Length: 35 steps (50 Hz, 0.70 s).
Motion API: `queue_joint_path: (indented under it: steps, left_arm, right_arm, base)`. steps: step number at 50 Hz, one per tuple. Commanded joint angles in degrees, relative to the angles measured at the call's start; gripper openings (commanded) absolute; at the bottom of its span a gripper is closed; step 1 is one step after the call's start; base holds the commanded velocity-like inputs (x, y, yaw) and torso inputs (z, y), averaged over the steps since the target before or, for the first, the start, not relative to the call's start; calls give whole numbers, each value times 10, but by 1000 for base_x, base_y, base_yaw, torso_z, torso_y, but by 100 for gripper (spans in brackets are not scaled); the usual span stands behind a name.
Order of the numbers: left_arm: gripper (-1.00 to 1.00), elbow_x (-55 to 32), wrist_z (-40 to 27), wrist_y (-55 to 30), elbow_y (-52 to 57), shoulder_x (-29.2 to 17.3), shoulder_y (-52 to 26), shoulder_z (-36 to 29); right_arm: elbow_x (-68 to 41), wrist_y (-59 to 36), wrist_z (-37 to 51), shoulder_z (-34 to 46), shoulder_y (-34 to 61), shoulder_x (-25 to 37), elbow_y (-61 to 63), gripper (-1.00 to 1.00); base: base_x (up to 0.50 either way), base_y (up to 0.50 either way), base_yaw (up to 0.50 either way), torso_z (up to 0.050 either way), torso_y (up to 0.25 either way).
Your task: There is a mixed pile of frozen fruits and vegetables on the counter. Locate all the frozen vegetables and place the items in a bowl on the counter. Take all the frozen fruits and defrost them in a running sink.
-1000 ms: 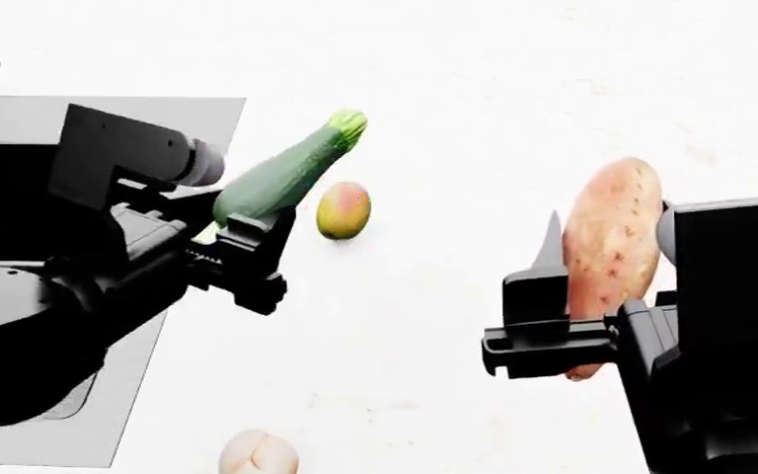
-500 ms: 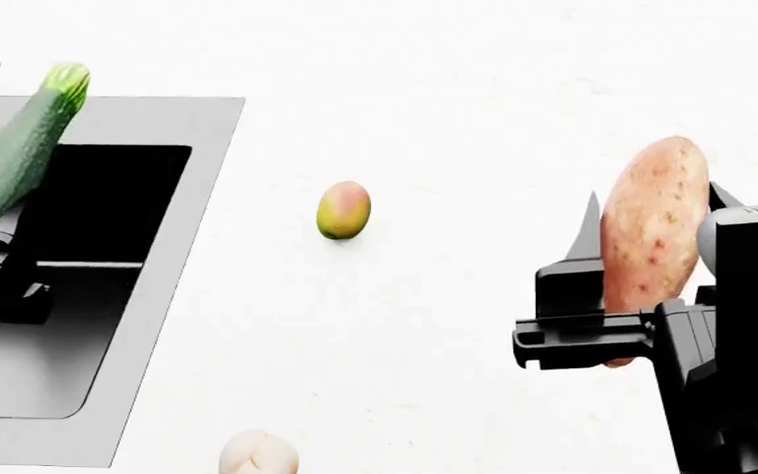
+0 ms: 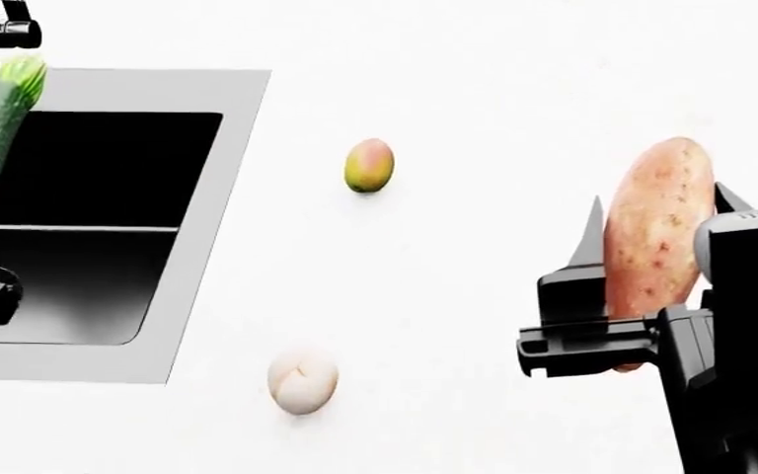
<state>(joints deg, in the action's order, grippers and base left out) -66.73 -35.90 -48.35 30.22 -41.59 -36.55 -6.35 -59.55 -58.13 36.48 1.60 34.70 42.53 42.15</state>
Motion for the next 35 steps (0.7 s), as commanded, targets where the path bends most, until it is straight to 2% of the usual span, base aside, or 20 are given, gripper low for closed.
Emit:
queue_joint_path:
  steps: [1, 5, 35]
  left_arm:
    - [-100, 3, -7, 6, -5, 0, -1, 3]
    - [-100, 3, -8, 9, -6, 5, -1, 2]
    - [-100, 7, -5, 9, -2, 5, 0, -11]
  right_arm:
    - [12, 1, -12, 6, 3, 6, 5, -100]
    - [23, 2, -16, 17, 4, 10, 10, -100]
    - [12, 1, 0, 11, 7, 13, 17, -100]
  base:
    - [-406, 242, 0, 0, 0]
    - [-313, 371, 0, 0, 0]
    - [-24, 500, 0, 1, 0]
